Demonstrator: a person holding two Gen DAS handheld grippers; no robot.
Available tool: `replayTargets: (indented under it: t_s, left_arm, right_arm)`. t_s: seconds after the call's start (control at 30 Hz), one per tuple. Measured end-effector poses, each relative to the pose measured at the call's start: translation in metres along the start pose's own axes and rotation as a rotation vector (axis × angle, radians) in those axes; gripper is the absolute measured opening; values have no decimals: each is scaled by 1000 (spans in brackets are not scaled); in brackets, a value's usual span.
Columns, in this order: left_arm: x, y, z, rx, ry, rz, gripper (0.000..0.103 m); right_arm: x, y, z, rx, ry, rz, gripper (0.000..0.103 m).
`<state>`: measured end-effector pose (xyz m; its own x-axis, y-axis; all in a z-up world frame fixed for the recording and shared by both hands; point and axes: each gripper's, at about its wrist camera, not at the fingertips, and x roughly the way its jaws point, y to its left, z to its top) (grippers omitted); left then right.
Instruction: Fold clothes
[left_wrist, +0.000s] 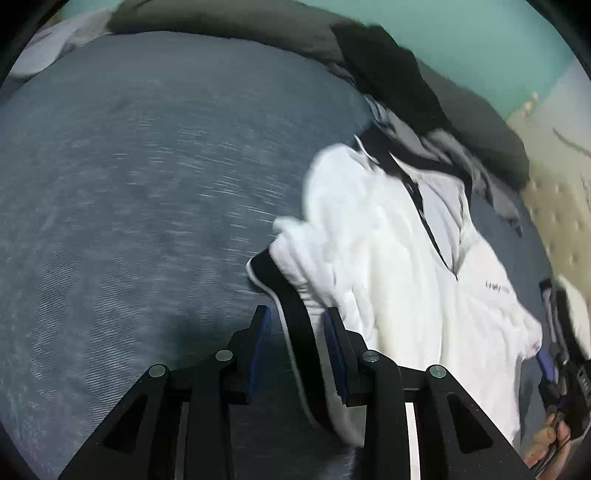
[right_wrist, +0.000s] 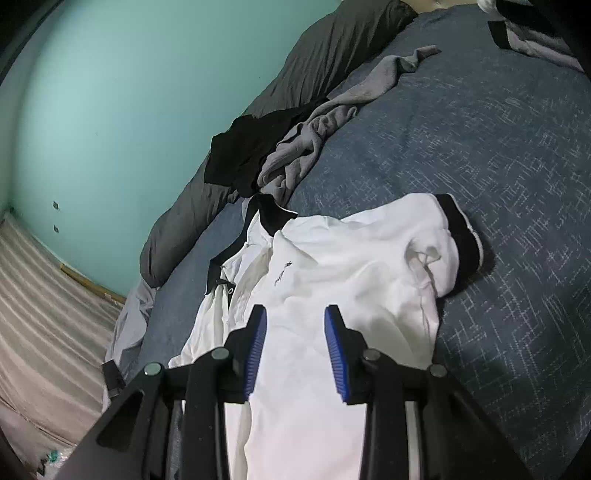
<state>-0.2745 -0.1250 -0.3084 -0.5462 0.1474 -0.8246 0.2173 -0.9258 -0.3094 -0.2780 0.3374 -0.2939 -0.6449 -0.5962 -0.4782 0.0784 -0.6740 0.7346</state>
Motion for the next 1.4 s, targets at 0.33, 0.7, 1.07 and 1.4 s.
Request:
replayTargets:
  t_s: [0.33,0.7,1.07,1.4]
  left_arm:
    - [-12,-12,10,77,-37,35,40]
    - [0,23,34,-4,-34,-23,52]
    - [16,-16,33,117,-9,-65,51]
    - [9,-30,31,194,-32,-44,14]
  right_arm:
    - [1,-1,1,8,5,11,32]
    - [4,-1,-1,10,15,10,32]
    - [9,-2,-2,11,22,7,32]
    - [9,-3,-1,14,24,8,32]
